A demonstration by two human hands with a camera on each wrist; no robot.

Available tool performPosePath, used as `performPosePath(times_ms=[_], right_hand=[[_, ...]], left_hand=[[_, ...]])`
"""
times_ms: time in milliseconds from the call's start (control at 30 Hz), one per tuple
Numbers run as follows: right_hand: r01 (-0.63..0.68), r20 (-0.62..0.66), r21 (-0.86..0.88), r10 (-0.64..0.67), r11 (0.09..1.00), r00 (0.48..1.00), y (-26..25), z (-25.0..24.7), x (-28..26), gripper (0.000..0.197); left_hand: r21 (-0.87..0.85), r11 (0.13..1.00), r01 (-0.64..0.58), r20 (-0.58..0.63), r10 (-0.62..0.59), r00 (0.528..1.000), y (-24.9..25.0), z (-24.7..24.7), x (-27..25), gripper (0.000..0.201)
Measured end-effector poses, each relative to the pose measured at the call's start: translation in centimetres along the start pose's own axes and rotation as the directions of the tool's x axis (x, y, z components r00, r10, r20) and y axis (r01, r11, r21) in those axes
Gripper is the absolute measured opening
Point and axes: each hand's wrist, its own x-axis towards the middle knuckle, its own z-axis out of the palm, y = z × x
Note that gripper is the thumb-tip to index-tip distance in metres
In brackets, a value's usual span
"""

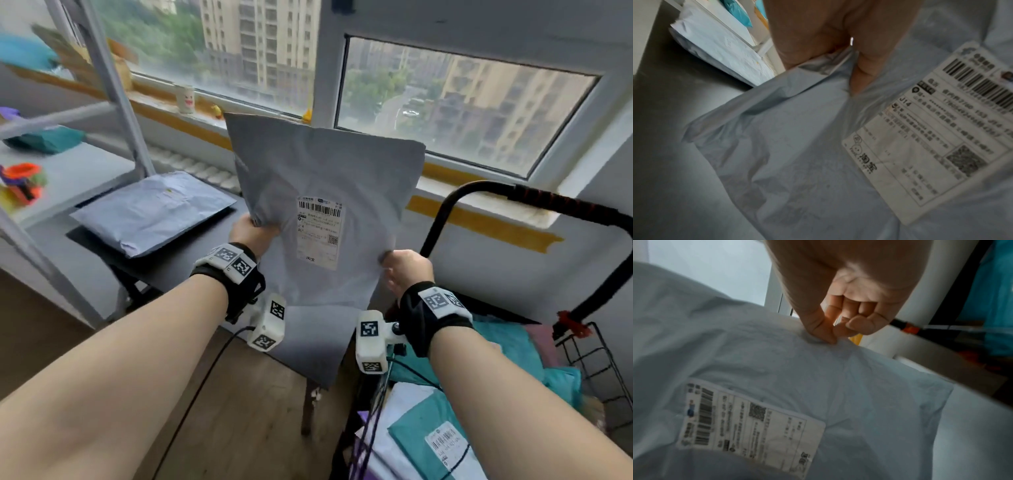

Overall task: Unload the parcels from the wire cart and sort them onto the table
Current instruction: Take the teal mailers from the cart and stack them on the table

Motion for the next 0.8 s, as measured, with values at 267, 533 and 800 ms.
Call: performPosePath(times_ms=[267,533,800], right_hand=[[-0.001,0.147,0.032,-0.004,0.999,0.989,-2.8,15.3,-2.6,0.028],[0.01,0.177,0.044,-0.017,0.999,0.984,-5.5,25.9,-4.9,0.023],[0.06,0.209,0.021,-0.064,0.998,0.976,-9.1,34.6,-2.7,0.018]], left_hand=[[0.019,1.0,0.006,-0.068,-0.005,0.998,-2.0,-13.7,6.7,0.031],[0.08,0.997,-0.012,-0.112,0.021,0.993,-3.6,-23.0,12.1,0.034],[0.073,0.996,-0.05,-0.186,0.063,0.98,-4.5,-27.8,18.5,0.033]])
